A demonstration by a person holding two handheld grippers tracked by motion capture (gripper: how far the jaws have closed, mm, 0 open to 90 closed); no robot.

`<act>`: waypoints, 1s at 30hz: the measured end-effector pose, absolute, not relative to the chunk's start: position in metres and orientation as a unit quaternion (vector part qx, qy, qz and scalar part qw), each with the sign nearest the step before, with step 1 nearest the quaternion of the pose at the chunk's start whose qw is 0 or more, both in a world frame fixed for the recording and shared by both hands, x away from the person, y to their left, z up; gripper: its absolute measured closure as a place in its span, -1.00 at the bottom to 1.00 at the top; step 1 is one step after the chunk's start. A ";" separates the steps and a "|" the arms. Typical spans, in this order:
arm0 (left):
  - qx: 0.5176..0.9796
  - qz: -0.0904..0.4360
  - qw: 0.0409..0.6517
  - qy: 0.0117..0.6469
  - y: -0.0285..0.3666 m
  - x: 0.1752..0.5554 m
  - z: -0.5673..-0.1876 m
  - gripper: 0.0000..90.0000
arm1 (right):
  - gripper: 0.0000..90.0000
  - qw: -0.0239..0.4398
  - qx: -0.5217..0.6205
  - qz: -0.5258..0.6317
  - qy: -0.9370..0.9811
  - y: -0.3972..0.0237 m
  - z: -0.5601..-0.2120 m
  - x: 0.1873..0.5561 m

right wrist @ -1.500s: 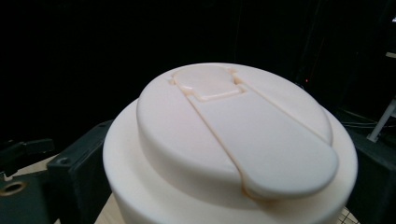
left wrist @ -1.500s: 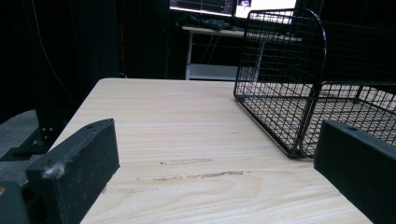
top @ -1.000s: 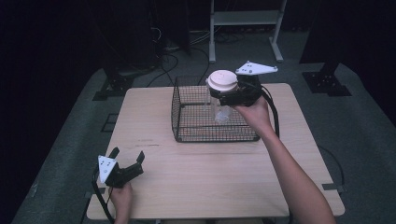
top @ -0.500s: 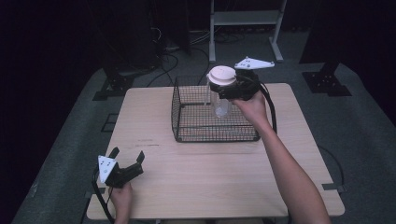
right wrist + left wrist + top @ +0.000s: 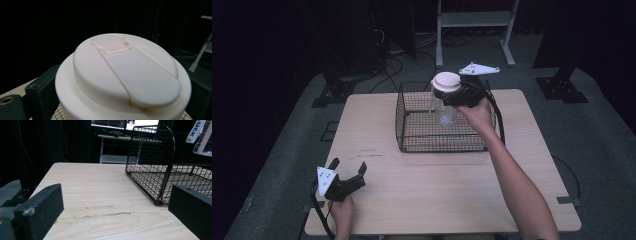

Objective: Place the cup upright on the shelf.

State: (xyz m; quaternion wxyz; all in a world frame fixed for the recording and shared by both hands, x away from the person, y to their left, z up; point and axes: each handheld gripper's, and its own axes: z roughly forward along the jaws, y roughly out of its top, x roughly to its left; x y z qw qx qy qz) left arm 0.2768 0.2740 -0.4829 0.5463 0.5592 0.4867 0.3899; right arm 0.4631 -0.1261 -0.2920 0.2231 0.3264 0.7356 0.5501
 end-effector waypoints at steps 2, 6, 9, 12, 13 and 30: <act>0.561 0.389 0.546 0.486 0.274 0.277 -0.483 -1.00 | -0.90 0.224 0.326 0.548 0.737 -0.124 -0.295 0.466; 0.559 0.390 0.547 0.486 0.274 0.277 -0.483 -1.00 | -0.90 0.224 0.331 0.551 0.732 -0.124 -0.299 0.469; 0.561 0.389 0.546 0.486 0.274 0.277 -0.483 -1.00 | -0.90 0.222 0.336 0.554 0.729 -0.124 -0.302 0.473; 0.559 0.390 0.547 0.486 0.274 0.277 -0.483 -1.00 | -0.90 0.225 0.341 0.546 0.732 -0.123 -0.307 0.478; 0.559 0.389 0.547 0.486 0.274 0.277 -0.483 -1.00 | -0.90 0.223 0.343 0.545 0.731 -0.123 -0.308 0.479; 0.562 0.388 0.547 0.484 0.274 0.277 -0.483 -1.00 | -0.90 0.227 0.366 0.530 0.731 -0.124 -0.334 0.494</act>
